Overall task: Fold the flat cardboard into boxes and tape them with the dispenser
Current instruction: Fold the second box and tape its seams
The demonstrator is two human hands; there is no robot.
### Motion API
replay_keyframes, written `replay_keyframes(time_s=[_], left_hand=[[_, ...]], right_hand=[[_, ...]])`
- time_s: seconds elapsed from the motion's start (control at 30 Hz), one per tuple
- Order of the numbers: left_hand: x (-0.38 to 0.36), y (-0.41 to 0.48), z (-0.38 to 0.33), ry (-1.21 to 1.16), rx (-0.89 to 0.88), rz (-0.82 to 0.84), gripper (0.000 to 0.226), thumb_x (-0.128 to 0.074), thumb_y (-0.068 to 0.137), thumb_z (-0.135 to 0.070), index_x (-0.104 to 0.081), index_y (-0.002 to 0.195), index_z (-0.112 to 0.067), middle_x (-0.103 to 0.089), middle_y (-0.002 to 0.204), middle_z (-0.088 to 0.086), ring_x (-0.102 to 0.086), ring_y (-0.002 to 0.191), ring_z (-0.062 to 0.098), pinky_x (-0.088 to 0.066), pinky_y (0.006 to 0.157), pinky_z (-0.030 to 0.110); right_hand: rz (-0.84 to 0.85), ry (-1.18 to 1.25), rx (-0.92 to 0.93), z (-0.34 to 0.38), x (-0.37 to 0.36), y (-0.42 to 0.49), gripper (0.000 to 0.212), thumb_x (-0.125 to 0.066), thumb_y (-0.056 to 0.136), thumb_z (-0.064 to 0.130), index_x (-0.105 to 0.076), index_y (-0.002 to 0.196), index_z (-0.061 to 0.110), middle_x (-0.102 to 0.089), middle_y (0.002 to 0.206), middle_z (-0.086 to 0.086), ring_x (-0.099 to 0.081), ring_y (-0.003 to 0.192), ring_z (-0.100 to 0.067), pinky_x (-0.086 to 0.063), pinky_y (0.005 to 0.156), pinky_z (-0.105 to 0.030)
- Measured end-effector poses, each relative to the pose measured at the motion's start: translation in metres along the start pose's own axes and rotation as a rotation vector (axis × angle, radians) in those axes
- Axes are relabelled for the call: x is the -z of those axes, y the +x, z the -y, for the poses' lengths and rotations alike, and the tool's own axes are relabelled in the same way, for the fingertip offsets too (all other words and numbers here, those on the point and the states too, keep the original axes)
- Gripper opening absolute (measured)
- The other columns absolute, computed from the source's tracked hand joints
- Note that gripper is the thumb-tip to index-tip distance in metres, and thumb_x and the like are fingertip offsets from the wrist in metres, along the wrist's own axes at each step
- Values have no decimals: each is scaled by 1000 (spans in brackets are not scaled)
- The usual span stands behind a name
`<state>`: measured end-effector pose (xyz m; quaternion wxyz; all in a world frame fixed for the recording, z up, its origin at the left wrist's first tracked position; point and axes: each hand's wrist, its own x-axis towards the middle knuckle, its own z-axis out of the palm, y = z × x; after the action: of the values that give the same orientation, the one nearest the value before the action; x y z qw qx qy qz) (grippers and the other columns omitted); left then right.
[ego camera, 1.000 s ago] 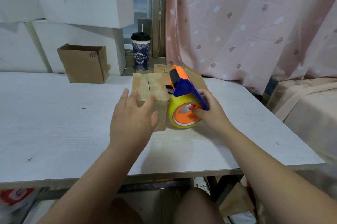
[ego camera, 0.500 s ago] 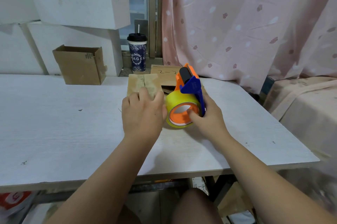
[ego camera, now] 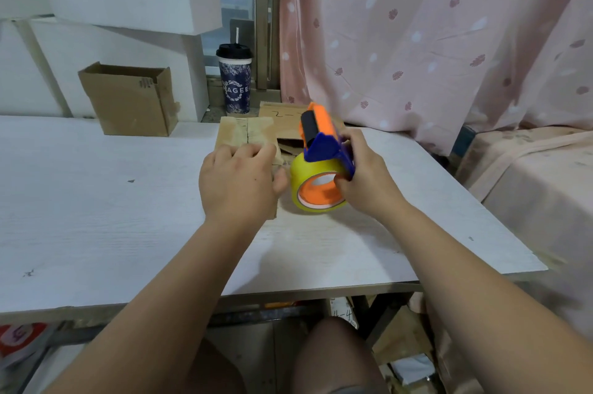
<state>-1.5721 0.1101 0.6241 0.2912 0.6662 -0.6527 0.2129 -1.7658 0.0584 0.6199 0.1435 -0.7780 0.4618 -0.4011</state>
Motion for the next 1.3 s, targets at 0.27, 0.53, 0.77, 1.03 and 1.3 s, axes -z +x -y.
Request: replay_keyframes(time_s=[0.27, 0.53, 0.77, 1.03, 1.3], left_hand=[[-2, -3, 1, -16, -19, -13, 18, -62, 80, -30, -62, 82, -13, -71, 89, 6, -58, 85, 35, -41, 74, 38], [-2, -1, 9, -7, -36, -30, 16, -58, 80, -31, -60, 82, -16, -69, 85, 3, -57, 84, 32, -40, 73, 35], [0, -2, 16, -23, -9, -40, 16, -60, 80, -31, -57, 77, -16, -67, 77, 2, -54, 80, 30, -35, 70, 34], [2, -3, 27, -6, -12, -78, 17, -67, 75, -27, -57, 72, -13, -64, 66, 4, -54, 71, 31, -30, 65, 31], [3, -2, 32, -62, 62, -31, 15, -61, 79, -29, -59, 77, -15, -65, 74, 3, -52, 79, 31, -42, 75, 40]], right_hand=[[2, -23, -14, 5, 19, 5, 55, -62, 72, 0, -42, 116, 27, -53, 91, 11, -49, 70, -5, -33, 53, -8], [39, -262, 61, 8, 26, 1, 65, -59, 71, 3, -37, 125, 32, -51, 104, 9, -49, 83, -21, -44, 66, -31], [92, -212, -43, 0, 35, -1, 61, -62, 73, 5, -39, 124, 29, -56, 106, 4, -52, 82, -20, -43, 64, -26], [110, -411, 41, 15, 32, -1, 84, -60, 72, 5, -20, 135, 45, -49, 109, 6, -46, 82, -22, -40, 60, -33], [392, -743, 35, 21, 29, 13, 89, -49, 79, 3, -13, 147, 48, -49, 108, -1, -46, 79, -23, -31, 51, -29]])
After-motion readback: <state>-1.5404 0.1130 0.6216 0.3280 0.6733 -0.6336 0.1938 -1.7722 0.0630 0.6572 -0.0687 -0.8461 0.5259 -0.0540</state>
